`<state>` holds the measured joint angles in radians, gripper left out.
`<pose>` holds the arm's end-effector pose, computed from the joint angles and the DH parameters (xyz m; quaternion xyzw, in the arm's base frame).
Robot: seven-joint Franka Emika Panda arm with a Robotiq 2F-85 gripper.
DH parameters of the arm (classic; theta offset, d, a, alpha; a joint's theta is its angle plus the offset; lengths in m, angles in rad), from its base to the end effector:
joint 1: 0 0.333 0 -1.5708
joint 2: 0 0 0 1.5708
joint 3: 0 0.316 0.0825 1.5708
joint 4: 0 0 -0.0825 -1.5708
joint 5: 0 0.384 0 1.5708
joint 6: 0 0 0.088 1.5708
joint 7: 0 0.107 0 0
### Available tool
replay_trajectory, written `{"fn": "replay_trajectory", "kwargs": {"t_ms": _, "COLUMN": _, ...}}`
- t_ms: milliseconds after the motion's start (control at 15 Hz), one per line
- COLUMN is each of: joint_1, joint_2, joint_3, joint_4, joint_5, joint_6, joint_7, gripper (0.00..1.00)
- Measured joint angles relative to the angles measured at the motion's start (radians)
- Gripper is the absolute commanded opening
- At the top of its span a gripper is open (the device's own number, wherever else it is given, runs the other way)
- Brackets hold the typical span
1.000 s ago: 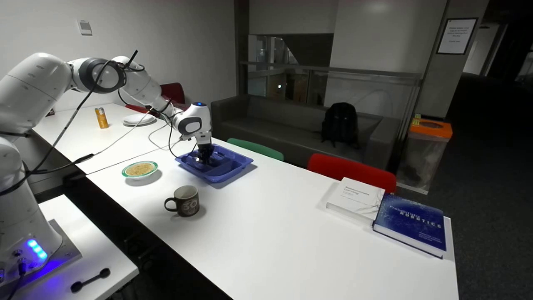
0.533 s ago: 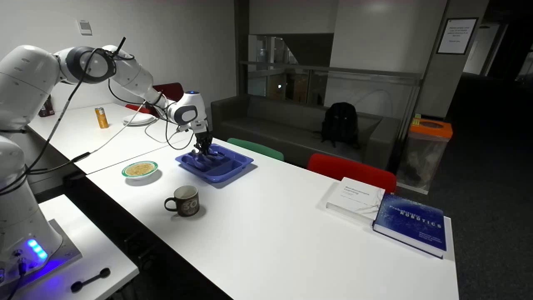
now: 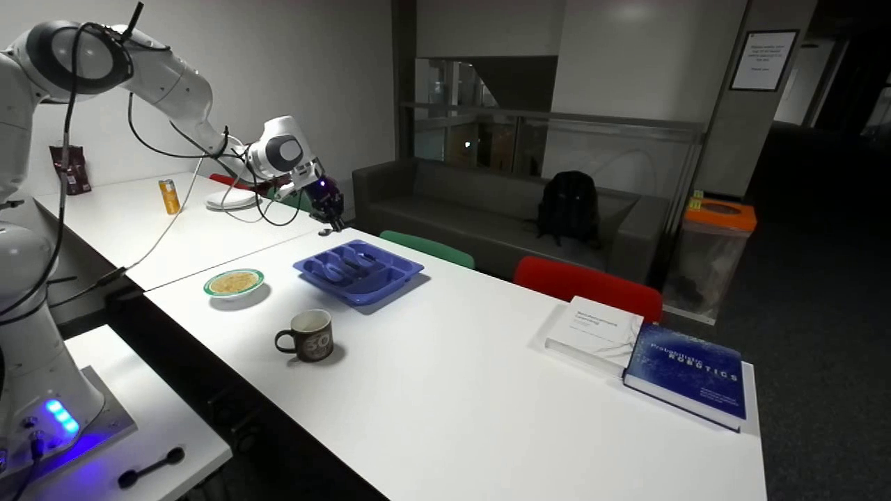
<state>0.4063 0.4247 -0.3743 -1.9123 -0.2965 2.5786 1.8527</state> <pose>0.6491 0.0428 0.3133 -0.7027 0.6801 -0.2087 0.0037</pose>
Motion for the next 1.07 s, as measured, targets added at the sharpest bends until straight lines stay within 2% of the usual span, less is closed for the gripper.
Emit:
{"fn": "replay_trajectory", "kwargs": {"t_ms": 267, "joint_1": 0.288, "joint_2": -0.050, "joint_3": -0.275, "joint_4": -0.108, "joint_5": -0.345, "joint_6": 0.014, "joint_7": 0.328, "gripper": 0.03}}
{"fn": "replay_trajectory", "kwargs": {"t_ms": 333, "joint_1": 0.350, "joint_2": -0.054, "joint_3": -0.326, "joint_4": -0.129, "joint_5": -0.427, "joint_6": 0.009, "joint_7": 0.408, "gripper": 0.03}}
{"fn": "replay_trajectory", "kwargs": {"t_ms": 467, "joint_1": 0.437, "joint_2": -0.068, "joint_3": -0.382, "joint_4": -0.171, "joint_5": -0.566, "joint_6": -0.013, "joint_7": 0.538, "gripper": 0.03}}
{"fn": "replay_trajectory", "kwargs": {"t_ms": 533, "joint_1": 0.447, "joint_2": -0.081, "joint_3": -0.370, "joint_4": -0.189, "joint_5": -0.639, "joint_6": -0.041, "joint_7": 0.595, "gripper": 0.03}}
{"fn": "replay_trajectory", "kwargs": {"t_ms": 667, "joint_1": 0.416, "joint_2": -0.120, "joint_3": -0.282, "joint_4": -0.226, "joint_5": -0.763, "joint_6": -0.101, "joint_7": 0.675, "gripper": 0.03}}
{"fn": "replay_trajectory", "kwargs": {"t_ms": 800, "joint_1": 0.339, "joint_2": -0.157, "joint_3": -0.149, "joint_4": -0.273, "joint_5": -0.826, "joint_6": -0.142, "joint_7": 0.689, "gripper": 0.03}}
{"fn": "replay_trajectory", "kwargs": {"t_ms": 1067, "joint_1": 0.137, "joint_2": -0.189, "joint_3": 0.125, "joint_4": -0.354, "joint_5": -0.862, "joint_6": -0.163, "joint_7": 0.688, "gripper": 0.03}}
